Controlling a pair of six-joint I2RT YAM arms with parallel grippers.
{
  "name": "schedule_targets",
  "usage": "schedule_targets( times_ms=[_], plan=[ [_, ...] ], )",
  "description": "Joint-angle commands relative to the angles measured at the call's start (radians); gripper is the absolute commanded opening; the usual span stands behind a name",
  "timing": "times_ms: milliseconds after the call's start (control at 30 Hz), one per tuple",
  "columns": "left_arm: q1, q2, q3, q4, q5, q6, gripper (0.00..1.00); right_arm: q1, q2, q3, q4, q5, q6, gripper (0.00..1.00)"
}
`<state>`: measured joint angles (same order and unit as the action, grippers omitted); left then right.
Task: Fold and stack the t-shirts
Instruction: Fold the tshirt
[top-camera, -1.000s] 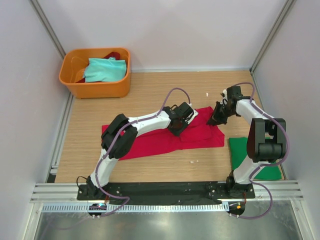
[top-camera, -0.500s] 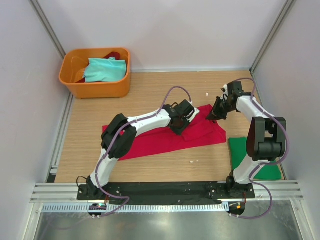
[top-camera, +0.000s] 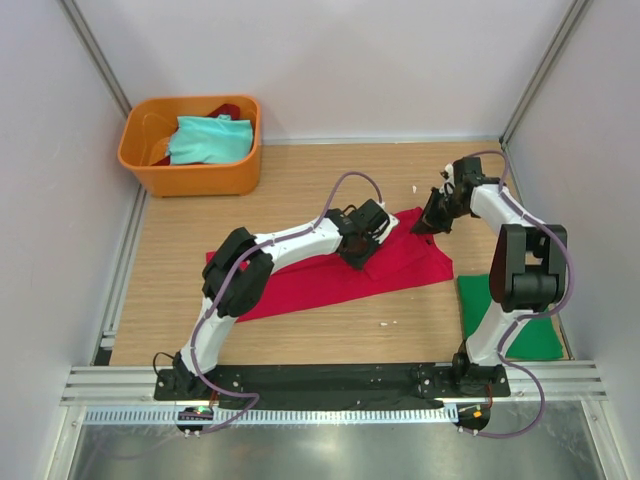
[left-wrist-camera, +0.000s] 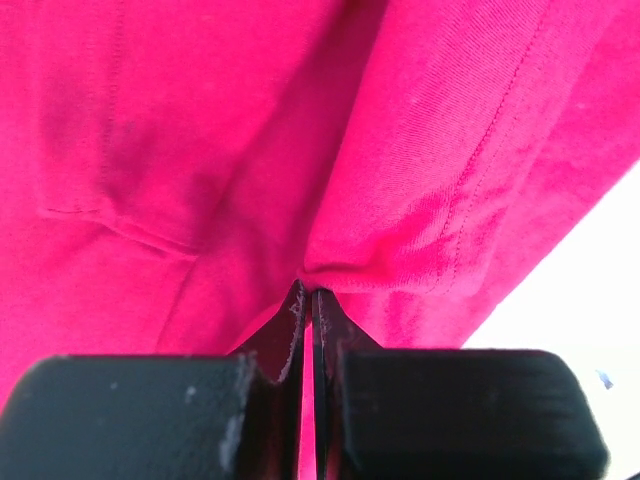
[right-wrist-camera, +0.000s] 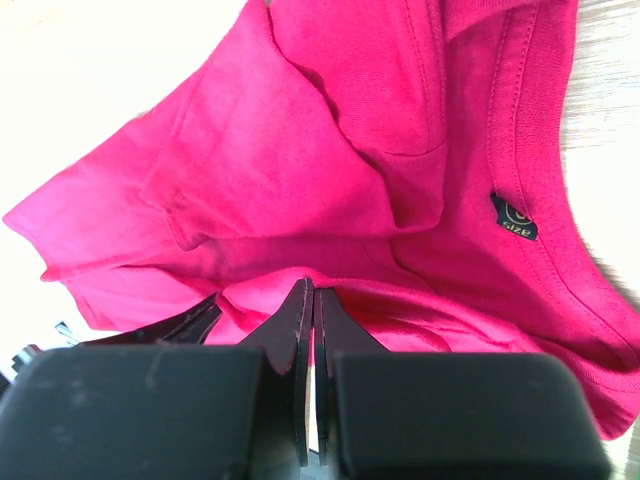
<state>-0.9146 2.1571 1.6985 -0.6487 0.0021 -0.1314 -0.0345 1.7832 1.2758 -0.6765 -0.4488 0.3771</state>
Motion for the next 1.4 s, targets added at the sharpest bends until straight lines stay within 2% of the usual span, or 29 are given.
schedule_targets(
  times_ms=[0, 167, 267, 567, 700, 733, 800, 900, 1033, 1233, 1367],
  plan=[
    [-0.004, -0.009, 0.046, -0.015, -0.071, -0.016, 0.0, 0.004, 0.012, 0.046, 0.011, -0.007, 0.008, 0.01],
    [-0.004, 0.023, 0.084, -0.052, -0.123, -0.02, 0.0, 0.004, 0.031, 0.059, 0.009, 0.007, 0.003, 0.01],
    [-0.004, 0.032, 0.09, -0.055, -0.125, -0.02, 0.04, 0.004, 0.042, 0.06, 0.011, 0.007, 0.003, 0.01],
    [-0.004, 0.015, 0.058, -0.055, -0.051, -0.004, 0.27, 0.004, 0.07, 0.048, 0.006, 0.061, -0.017, 0.04],
    [0.006, -0.043, 0.044, -0.071, -0.074, 0.019, 0.41, 0.004, 0.07, 0.085, -0.04, 0.134, -0.036, 0.1],
    [0.013, -0.071, 0.047, -0.077, -0.065, 0.021, 0.43, 0.004, 0.07, 0.094, -0.052, 0.159, -0.041, 0.17],
    [0.023, -0.1, 0.052, -0.075, -0.013, 0.027, 0.47, 0.004, 0.055, 0.111, -0.086, 0.173, -0.06, 0.2],
    [0.04, -0.118, 0.082, -0.058, 0.082, 0.013, 0.46, 0.005, 0.015, 0.105, -0.098, 0.187, -0.064, 0.27],
    [0.04, -0.097, 0.118, -0.028, 0.182, -0.01, 0.43, 0.015, -0.011, 0.093, -0.103, 0.151, -0.072, 0.3],
    [0.04, -0.003, 0.13, -0.002, 0.335, -0.036, 0.37, 0.022, -0.005, 0.008, -0.019, 0.001, 0.003, 0.23],
    [0.039, 0.043, 0.093, 0.015, 0.369, -0.048, 0.35, 0.022, 0.021, -0.038, 0.066, -0.04, 0.048, 0.2]
  ],
)
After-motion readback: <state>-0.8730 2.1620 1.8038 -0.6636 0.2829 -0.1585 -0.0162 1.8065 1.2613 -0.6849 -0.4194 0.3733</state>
